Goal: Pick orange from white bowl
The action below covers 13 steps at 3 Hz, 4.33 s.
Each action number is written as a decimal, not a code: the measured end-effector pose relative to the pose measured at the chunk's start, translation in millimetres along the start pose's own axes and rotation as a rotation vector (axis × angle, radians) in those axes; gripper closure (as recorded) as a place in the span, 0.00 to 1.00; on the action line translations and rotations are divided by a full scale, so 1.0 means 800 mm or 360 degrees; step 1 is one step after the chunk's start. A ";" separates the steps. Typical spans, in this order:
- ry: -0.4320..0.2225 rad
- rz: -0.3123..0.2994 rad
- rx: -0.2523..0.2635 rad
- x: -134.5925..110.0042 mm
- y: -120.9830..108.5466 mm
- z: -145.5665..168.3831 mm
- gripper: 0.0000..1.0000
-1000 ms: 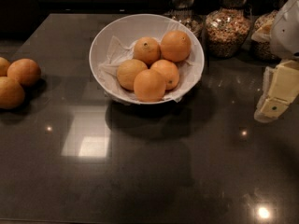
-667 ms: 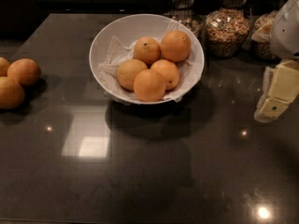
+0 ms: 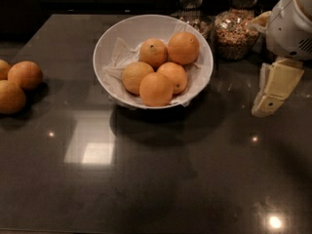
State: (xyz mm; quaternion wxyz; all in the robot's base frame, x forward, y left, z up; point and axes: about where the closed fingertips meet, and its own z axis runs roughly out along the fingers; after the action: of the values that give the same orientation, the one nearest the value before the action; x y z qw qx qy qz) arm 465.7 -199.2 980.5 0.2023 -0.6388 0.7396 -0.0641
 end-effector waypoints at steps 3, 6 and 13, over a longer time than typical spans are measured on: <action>-0.0262 -0.0228 0.0108 -0.093 -0.088 0.044 0.00; -0.0267 -0.0290 0.0197 -0.106 -0.121 0.066 0.00; -0.0524 -0.0504 0.0173 -0.141 -0.168 0.116 0.34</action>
Offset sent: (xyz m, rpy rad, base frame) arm 0.0922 0.0738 0.0052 0.1077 -0.1468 0.2123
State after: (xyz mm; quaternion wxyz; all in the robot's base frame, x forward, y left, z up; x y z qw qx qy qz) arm 636.3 -98.3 968.2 0.3418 -0.7368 0.5826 -0.0296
